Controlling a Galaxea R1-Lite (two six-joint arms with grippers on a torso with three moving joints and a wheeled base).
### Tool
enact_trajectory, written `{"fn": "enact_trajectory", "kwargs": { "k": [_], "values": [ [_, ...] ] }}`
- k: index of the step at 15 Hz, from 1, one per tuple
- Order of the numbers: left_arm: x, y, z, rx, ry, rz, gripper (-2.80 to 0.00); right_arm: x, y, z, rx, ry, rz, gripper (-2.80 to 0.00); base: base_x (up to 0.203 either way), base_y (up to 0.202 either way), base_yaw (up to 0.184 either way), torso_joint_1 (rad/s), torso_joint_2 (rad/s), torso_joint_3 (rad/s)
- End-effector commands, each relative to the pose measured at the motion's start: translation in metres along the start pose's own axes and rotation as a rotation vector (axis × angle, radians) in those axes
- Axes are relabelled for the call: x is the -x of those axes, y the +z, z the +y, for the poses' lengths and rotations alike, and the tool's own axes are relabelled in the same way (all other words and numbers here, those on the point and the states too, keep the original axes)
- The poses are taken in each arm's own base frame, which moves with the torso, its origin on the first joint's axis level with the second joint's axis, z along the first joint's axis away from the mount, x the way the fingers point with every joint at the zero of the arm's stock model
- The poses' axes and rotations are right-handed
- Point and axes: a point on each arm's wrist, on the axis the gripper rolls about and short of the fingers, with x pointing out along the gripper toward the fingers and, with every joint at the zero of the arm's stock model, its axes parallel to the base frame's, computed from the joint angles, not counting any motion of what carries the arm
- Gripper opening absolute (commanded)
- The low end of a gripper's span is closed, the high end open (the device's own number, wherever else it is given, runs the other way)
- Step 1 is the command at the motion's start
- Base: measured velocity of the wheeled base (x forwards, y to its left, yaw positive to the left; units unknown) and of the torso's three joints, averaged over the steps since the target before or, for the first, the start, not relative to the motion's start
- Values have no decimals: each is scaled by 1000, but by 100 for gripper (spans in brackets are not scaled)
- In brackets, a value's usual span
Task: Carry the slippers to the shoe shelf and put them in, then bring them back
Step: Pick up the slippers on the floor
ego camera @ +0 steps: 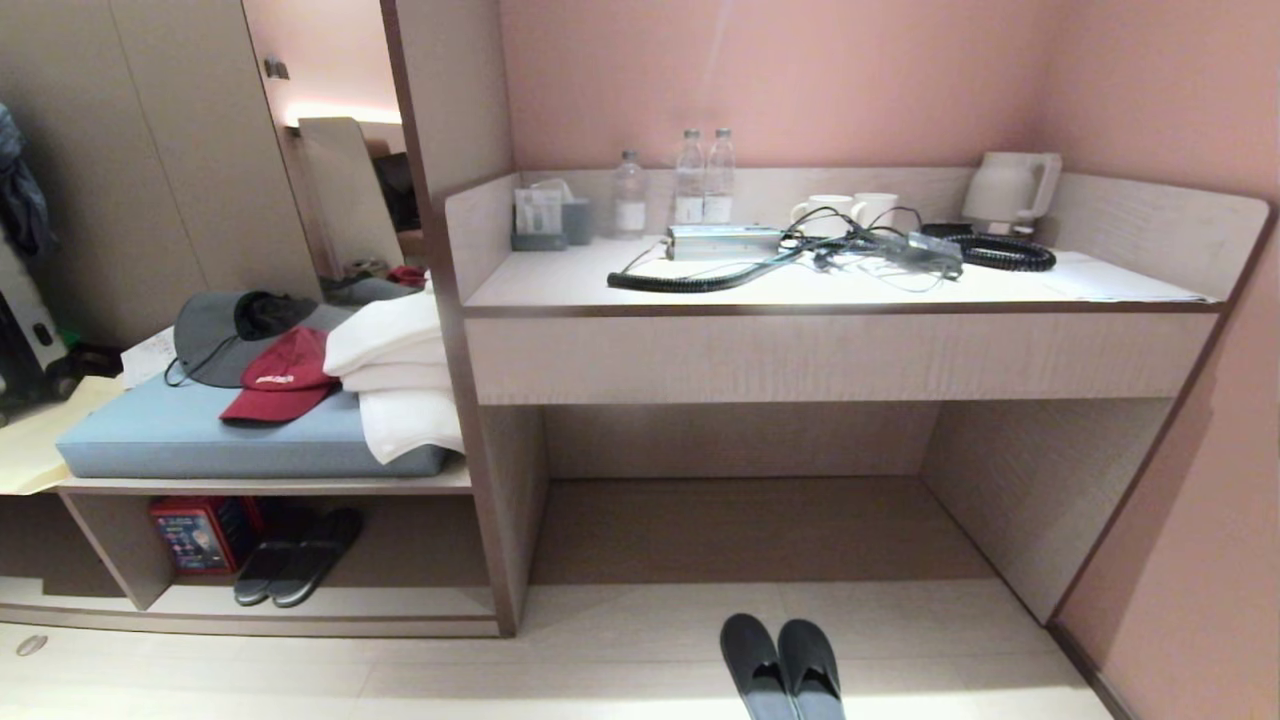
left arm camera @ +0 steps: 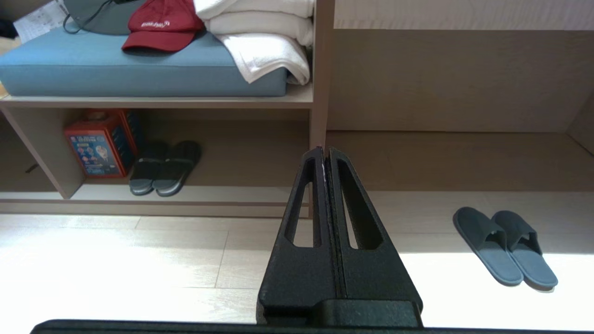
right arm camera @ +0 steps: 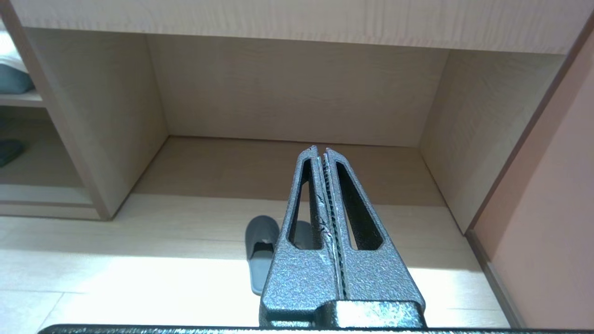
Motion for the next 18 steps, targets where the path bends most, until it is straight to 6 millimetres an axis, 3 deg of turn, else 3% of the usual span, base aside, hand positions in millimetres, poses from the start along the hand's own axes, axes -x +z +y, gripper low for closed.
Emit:
{"fn": "enact_trajectory", "kwargs": {
  "k": [1,18],
  "values": [
    [0,0,0,2,0,0,-280,0,0,0,0,0,1,-280,0,0,0,-1,2,-77],
    [0,0,0,4,2,1,-280,0,0,0,0,1,1,-280,0,0,0,4,3,-191]
  ]
}}
